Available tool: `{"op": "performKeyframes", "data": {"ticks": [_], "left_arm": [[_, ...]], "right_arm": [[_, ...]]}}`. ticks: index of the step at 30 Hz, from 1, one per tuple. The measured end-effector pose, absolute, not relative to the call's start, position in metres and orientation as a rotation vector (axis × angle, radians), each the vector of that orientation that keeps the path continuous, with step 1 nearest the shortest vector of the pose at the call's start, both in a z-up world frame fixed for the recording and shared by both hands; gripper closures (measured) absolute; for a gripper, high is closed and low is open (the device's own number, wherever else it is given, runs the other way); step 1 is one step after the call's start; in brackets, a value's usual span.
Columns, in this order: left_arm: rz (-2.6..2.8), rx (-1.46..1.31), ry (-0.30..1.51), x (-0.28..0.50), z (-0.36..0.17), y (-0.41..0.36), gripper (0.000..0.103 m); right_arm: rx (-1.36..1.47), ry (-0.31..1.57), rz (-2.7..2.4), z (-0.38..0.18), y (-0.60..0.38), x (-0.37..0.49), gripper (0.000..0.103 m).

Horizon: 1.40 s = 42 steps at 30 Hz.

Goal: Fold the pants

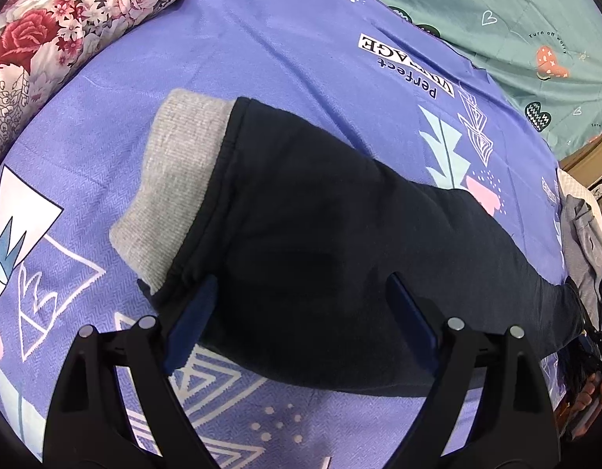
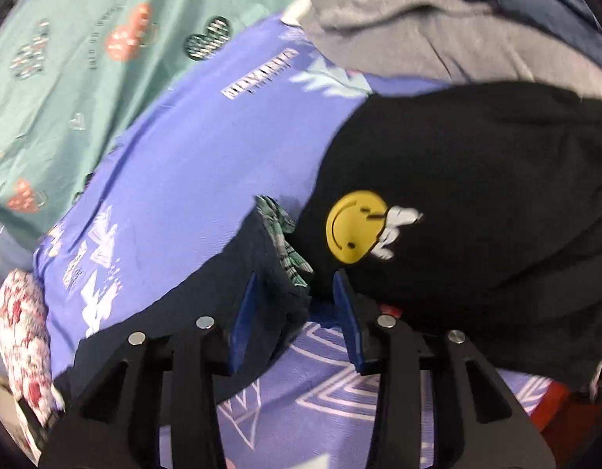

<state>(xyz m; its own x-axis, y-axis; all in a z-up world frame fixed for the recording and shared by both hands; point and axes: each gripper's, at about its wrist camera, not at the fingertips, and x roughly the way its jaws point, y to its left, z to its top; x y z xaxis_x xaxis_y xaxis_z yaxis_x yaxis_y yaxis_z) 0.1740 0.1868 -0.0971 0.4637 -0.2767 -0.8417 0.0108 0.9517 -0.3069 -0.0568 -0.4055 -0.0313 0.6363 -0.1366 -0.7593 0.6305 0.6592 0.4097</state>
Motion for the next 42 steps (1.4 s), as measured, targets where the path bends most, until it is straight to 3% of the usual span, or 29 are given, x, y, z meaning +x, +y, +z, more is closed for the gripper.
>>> {"op": "performKeyframes", "data": {"ticks": [4, 7, 11, 12, 14, 18, 19, 20, 22, 26, 28, 30, 31, 34, 35, 36, 42], "left_arm": [[-0.173, -0.267, 1.068, 0.173, -0.098, 0.184, 0.013], [-0.167, -0.244, 1.069, 0.171, -0.098, 0.181, 0.013], [-0.171, -0.260, 1.072, 0.173, -0.097, 0.183, 0.013], [-0.173, -0.265, 1.072, 0.173, -0.097, 0.184, 0.013], [-0.175, -0.265, 1.072, 0.172, -0.097, 0.184, 0.013], [-0.178, -0.247, 1.070, 0.171, -0.098, 0.182, 0.013], [-0.176, -0.243, 1.071, 0.170, -0.099, 0.182, 0.013], [-0.174, -0.241, 1.072, 0.170, -0.099, 0.181, 0.013], [-0.165, -0.227, 1.075, 0.171, -0.099, 0.179, 0.013], [-0.136, -0.198, 1.072, 0.168, -0.094, 0.175, 0.013], [-0.123, -0.174, 1.061, 0.165, -0.091, 0.174, 0.013], [-0.116, -0.150, 1.073, 0.166, -0.095, 0.174, 0.013], [-0.114, -0.144, 1.080, 0.166, -0.097, 0.173, 0.013], [-0.104, -0.113, 1.074, 0.163, -0.095, 0.169, 0.013], [-0.107, -0.117, 1.073, 0.162, -0.092, 0.169, 0.013], [-0.116, -0.137, 1.071, 0.160, -0.089, 0.170, 0.013], [-0.209, -0.180, 0.969, 0.150, -0.056, 0.162, 0.008]], "right_arm": [[0.806, 0.778, -0.407, -0.037, -0.410, -0.069, 0.062], [0.790, 0.822, -0.363, -0.043, -0.399, -0.063, 0.073], [0.792, 0.854, -0.319, -0.056, -0.391, -0.043, 0.074], [0.792, 0.852, -0.309, -0.059, -0.390, -0.039, 0.072], [0.820, 0.811, -0.318, -0.063, -0.393, -0.031, 0.050], [0.829, 0.839, -0.335, -0.074, -0.398, -0.017, 0.050], [0.844, 0.866, -0.360, -0.081, -0.401, -0.014, 0.054], [0.845, 0.879, -0.361, -0.084, -0.402, -0.012, 0.070], [0.846, 0.879, -0.335, -0.084, -0.401, -0.011, 0.090], [0.737, 0.753, -0.307, -0.048, -0.388, -0.022, 0.092], [0.729, 0.780, -0.335, -0.048, -0.388, -0.023, 0.092], [0.752, 0.867, -0.383, -0.064, -0.394, -0.022, 0.090], [0.751, 0.924, -0.417, -0.075, -0.397, -0.020, 0.079], [0.724, 0.976, -0.375, -0.078, -0.389, -0.018, 0.068], [0.713, 0.983, -0.358, -0.073, -0.386, -0.018, 0.057], [0.696, 0.982, -0.334, -0.066, -0.381, -0.018, 0.054], [0.560, 0.893, -0.153, -0.005, -0.350, -0.016, 0.053]]}}
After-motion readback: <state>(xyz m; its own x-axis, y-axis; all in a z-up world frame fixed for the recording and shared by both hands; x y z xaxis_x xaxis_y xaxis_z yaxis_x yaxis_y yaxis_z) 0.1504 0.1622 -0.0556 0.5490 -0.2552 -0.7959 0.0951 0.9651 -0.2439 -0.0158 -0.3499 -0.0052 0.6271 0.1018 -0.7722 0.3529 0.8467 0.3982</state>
